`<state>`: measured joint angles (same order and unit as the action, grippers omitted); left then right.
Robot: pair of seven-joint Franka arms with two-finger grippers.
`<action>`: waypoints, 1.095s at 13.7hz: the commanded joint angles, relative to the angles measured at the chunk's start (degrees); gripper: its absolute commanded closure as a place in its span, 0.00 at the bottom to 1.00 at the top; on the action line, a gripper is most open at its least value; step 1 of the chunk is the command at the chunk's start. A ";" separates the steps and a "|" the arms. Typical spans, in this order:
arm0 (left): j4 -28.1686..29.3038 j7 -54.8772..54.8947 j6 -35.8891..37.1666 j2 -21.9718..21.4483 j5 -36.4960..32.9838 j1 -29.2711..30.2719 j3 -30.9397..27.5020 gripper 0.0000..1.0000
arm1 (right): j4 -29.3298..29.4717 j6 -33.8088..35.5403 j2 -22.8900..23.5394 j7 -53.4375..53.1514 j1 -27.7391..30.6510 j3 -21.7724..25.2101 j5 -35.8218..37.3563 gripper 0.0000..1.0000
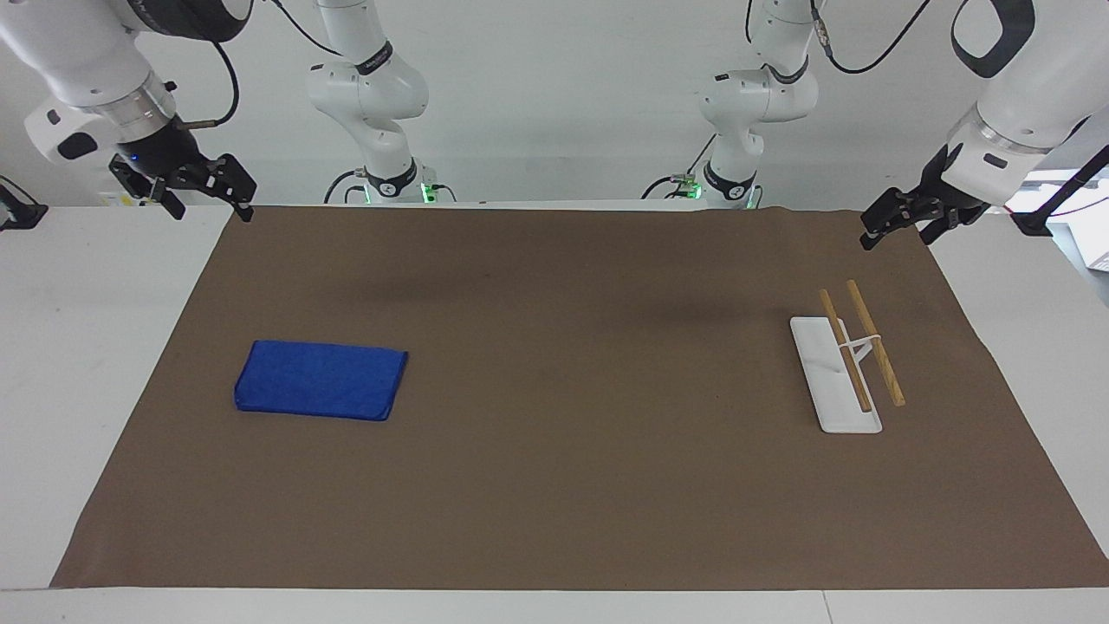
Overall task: Right arm passes towel to left arm to hang
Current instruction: 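Move the right gripper toward the blue towel on the table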
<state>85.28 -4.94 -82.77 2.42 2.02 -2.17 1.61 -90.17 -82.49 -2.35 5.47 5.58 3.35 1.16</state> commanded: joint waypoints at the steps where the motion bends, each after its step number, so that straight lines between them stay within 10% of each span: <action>1: 1.56 0.81 0.33 -1.54 -0.09 0.50 0.24 0.00 | -2.02 -1.18 -1.43 -0.90 0.22 -0.19 -0.81 0.00; 8: 1.56 0.81 0.33 -1.45 -0.09 0.50 0.24 0.00 | -2.38 1.36 -2.22 -0.29 0.31 -0.19 -0.81 0.00; 15: 1.56 0.81 0.33 -1.45 -0.09 0.50 0.24 0.00 | -20.98 -26.37 1.72 -0.81 -2.85 -0.27 -0.90 0.00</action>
<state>85.28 -4.94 -82.77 2.42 2.02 -2.17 1.61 -104.82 -101.96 -1.64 5.47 2.84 3.24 1.01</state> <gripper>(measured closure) 0.000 0.000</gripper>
